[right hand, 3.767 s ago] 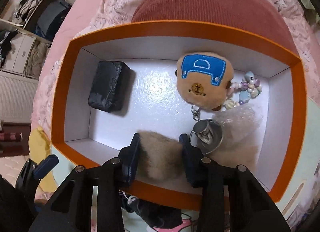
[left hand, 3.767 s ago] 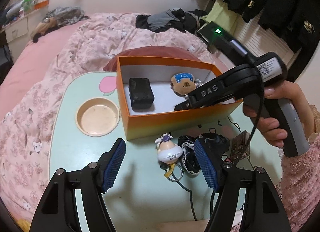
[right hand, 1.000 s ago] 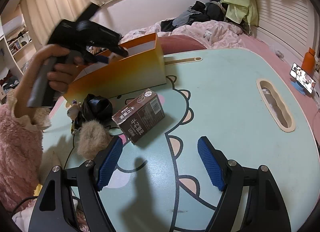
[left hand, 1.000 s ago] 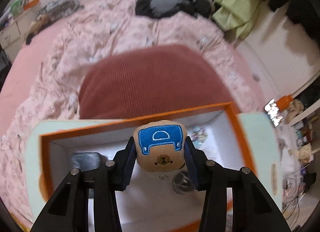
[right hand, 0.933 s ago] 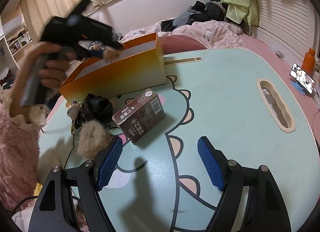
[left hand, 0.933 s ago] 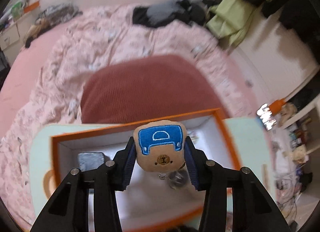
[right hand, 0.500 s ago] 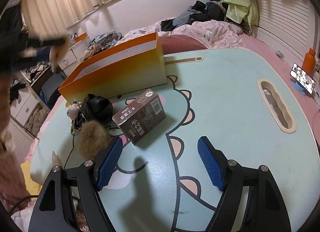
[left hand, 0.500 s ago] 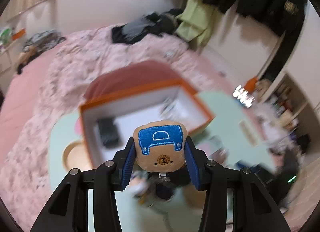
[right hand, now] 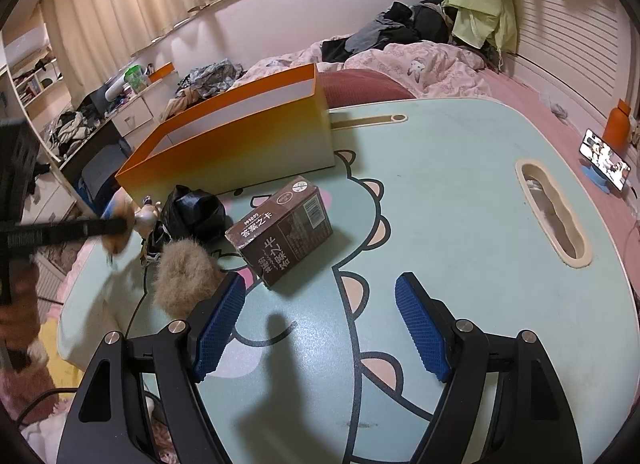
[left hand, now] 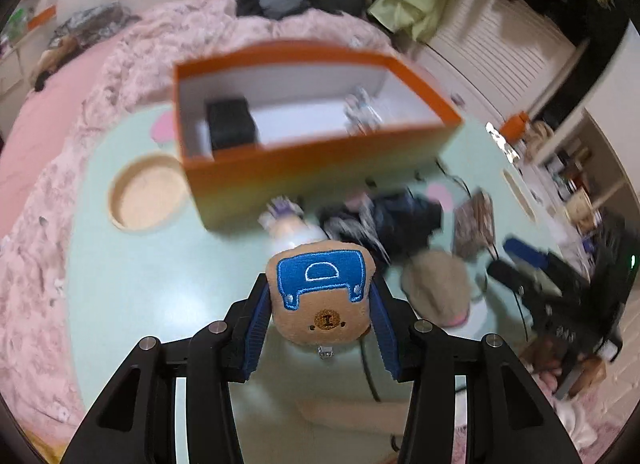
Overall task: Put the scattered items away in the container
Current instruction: 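Grasp the bear keychain with blue cap in the box with left gripper, then carry the bear keychain out and set it on the table, open left gripper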
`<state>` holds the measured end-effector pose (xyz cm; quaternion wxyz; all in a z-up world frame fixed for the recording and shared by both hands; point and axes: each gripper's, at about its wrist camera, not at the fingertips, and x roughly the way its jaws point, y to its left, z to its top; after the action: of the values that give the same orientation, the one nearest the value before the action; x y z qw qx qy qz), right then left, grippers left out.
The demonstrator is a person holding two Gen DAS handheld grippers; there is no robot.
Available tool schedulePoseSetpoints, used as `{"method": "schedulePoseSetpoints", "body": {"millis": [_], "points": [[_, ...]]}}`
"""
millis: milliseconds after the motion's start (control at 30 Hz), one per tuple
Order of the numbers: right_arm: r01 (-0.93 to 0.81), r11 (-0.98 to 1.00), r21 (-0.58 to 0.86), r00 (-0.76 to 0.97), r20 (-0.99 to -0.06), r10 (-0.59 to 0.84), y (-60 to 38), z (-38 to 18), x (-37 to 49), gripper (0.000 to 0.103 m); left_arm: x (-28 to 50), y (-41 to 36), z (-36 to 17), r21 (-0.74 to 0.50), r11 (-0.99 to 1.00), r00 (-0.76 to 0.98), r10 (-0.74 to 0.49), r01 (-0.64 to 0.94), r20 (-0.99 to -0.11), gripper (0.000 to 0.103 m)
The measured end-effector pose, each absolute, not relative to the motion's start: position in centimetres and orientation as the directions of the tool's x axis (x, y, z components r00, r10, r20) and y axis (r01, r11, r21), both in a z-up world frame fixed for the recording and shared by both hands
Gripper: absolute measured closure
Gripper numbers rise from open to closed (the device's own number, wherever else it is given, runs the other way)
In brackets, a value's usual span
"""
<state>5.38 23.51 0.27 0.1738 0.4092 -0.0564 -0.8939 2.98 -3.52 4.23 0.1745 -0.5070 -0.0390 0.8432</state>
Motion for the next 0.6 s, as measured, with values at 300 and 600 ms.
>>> {"method": "schedulePoseSetpoints", "body": {"millis": [300, 600], "points": [[0.267, -0.933, 0.240, -0.606, -0.711, -0.356, 23.3, 0.3, 5.5, 0.025, 3.5, -0.7, 2.6, -0.176, -0.935, -0.442, 0.304, -0.307, -0.844, 0.044], [0.265, -0.932, 0.247, -0.608, -0.708, -0.360, 23.4, 0.3, 5.5, 0.025, 3.6, -2.0, 4.4, -0.273, -0.912, -0.438, 0.389, -0.305, -0.811, 0.027]]}}
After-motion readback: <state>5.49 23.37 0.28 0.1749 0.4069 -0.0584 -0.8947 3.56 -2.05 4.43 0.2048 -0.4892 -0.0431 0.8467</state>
